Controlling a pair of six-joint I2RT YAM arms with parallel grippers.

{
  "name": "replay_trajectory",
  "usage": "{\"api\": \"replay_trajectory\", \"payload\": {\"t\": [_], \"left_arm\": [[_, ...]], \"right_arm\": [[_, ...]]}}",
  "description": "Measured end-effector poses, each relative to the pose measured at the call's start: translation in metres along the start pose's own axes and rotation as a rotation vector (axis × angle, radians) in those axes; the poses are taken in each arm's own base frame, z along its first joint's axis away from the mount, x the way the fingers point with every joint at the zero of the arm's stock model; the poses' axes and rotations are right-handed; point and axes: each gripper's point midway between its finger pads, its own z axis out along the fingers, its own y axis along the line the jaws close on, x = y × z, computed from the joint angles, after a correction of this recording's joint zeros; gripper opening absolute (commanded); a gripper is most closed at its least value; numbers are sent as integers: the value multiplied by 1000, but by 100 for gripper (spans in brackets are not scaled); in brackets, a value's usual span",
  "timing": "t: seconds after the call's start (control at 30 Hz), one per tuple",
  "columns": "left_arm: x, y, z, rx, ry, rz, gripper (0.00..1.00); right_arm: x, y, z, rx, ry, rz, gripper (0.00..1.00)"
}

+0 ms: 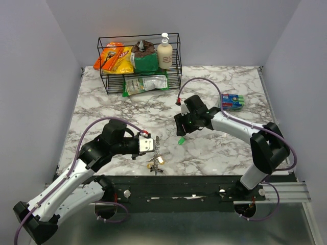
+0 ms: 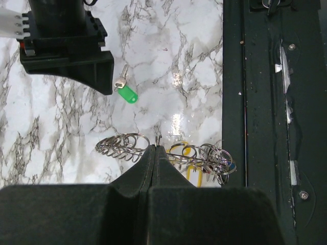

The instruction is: Put the keys on the keyring

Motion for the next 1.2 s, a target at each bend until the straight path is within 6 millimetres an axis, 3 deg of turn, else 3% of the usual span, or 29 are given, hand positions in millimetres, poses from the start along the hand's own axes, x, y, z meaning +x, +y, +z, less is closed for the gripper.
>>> {"api": "replay_trajectory", "payload": {"t": [0.23, 0.77, 1.2], "left_arm": [[0, 0, 0, -3, 1, -4, 0], [4, 1, 3, 2, 11, -19, 0], [7, 2, 4, -3, 23, -25, 0]], "right_arm": [[12, -9, 15, 79, 60, -16, 49], [29, -17, 27, 136, 123, -45, 38], [34, -17, 32, 136, 140, -54, 3]]}}
